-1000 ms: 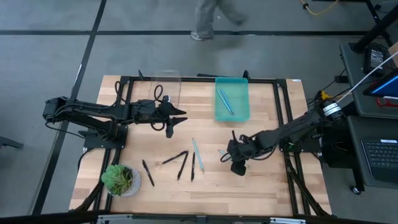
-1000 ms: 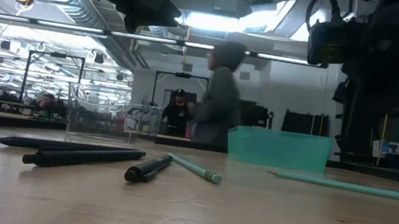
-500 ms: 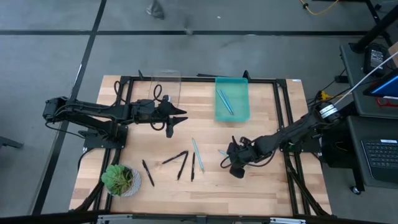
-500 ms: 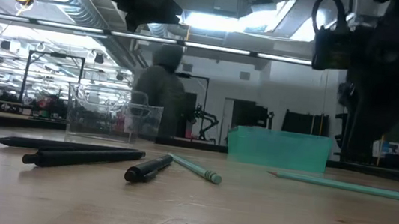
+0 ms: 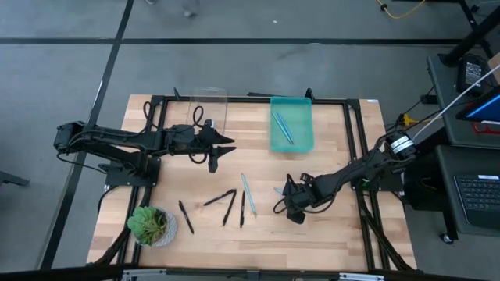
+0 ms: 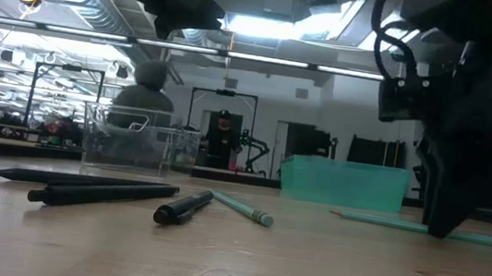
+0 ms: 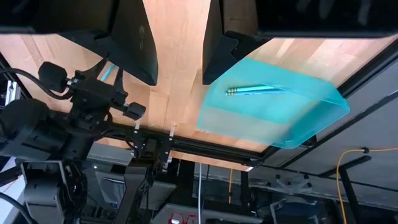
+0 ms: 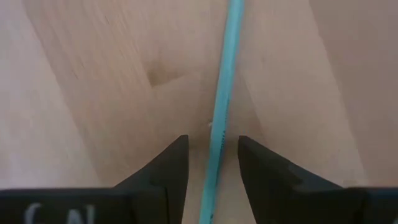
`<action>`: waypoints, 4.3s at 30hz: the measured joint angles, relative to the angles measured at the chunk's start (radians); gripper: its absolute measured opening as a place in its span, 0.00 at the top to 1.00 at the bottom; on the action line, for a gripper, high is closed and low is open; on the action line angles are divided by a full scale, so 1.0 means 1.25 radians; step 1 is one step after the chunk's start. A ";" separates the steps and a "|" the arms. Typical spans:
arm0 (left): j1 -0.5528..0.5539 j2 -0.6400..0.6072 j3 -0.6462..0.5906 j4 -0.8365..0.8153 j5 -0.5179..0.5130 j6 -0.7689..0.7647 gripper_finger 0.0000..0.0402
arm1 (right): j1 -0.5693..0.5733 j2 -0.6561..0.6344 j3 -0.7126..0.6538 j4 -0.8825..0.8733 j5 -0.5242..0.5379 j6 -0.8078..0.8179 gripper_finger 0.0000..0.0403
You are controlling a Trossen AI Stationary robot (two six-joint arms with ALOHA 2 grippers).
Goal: Sort pens & pencils
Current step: Put the blue pencil into the blue bin
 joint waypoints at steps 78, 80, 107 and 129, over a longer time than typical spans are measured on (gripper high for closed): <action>0.000 0.000 0.000 -0.007 0.000 0.000 0.70 | -0.650 -0.372 0.009 0.036 0.107 -0.325 0.76; 0.000 0.000 0.000 -0.007 0.000 0.000 0.70 | -0.663 -0.365 0.009 0.047 0.115 -0.335 0.70; -0.001 -0.013 0.000 0.003 0.000 -0.002 0.70 | -0.219 -0.228 0.010 0.291 0.074 -0.126 0.61; -0.001 -0.018 0.000 -0.005 0.000 -0.002 0.70 | -0.151 0.282 0.456 0.060 0.070 -0.001 0.61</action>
